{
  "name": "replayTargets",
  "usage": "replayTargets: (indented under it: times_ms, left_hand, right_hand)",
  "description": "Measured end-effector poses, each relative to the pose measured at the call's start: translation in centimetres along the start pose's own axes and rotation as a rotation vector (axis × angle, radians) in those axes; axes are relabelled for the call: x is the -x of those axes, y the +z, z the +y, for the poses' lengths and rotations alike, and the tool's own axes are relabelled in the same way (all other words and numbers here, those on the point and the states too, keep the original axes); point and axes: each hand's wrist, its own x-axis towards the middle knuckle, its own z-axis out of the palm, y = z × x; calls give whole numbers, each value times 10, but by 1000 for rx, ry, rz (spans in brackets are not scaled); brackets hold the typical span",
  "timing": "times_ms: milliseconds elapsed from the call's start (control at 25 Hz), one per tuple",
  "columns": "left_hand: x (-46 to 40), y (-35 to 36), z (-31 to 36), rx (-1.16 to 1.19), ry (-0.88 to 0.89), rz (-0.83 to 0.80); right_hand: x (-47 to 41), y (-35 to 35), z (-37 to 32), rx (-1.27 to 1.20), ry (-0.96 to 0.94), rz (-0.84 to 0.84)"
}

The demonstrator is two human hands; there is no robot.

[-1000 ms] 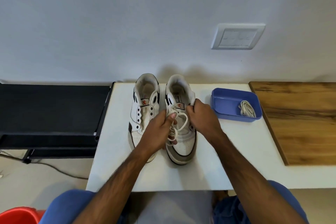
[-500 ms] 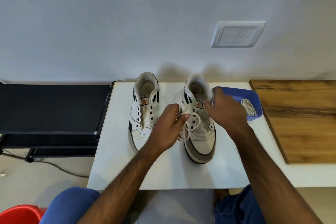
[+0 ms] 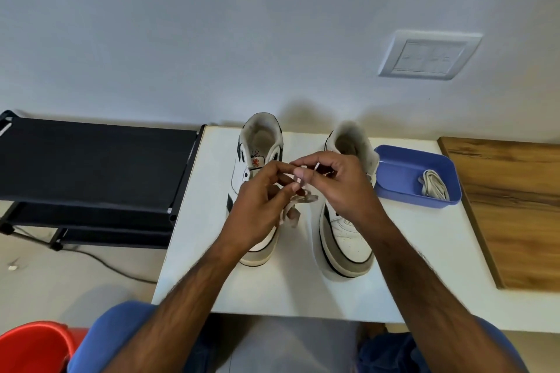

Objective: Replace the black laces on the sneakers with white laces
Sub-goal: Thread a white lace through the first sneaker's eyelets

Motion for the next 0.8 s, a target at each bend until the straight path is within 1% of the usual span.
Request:
replayTargets:
  times_ms: [40, 120, 240, 320, 360, 440, 480, 520, 560, 640, 680, 720, 800]
  left_hand:
    - [1, 0, 0, 3, -7, -6]
    - [2, 0, 0, 7, -20, -19]
    - [1, -3, -2, 14, -30, -36]
    - [2, -5, -1, 3, -22, -71]
    - [2, -5, 0, -8, -7, -76]
    - [5, -8, 4, -33, 37, -59]
    - [6, -11, 6, -13, 63, -50]
    - [7, -13, 8, 45, 82, -46]
    - [8, -15, 11, 128, 89, -48]
    - [10, -17, 13, 228, 91, -91]
    - [11, -16, 12, 227, 88, -137]
    - [12, -14, 10, 204, 80, -198]
    - [14, -10, 1, 58, 60, -315]
  right_hand:
    - [-1, -2, 0, 44, -43, 25]
    - [-3, -10, -2, 41, -92, 92]
    - [-6, -25, -8, -60, -78, 212]
    - [-5, -35, -8, -132, -65, 255]
    - [-4, -40, -8, -118, -74, 267]
    - [-1, -49, -5, 35, -138, 307]
    - [-1, -53, -6, 126, -174, 339]
    - [-1, -56, -7, 151, -176, 371]
    - [-2, -58, -10, 59, -132, 372]
    - [0, -55, -20, -390, 13, 270]
    - [1, -51, -25, -620, 75, 193]
    - [2, -46, -29, -779, 129, 139]
    - [2, -34, -36, -945, 204, 83]
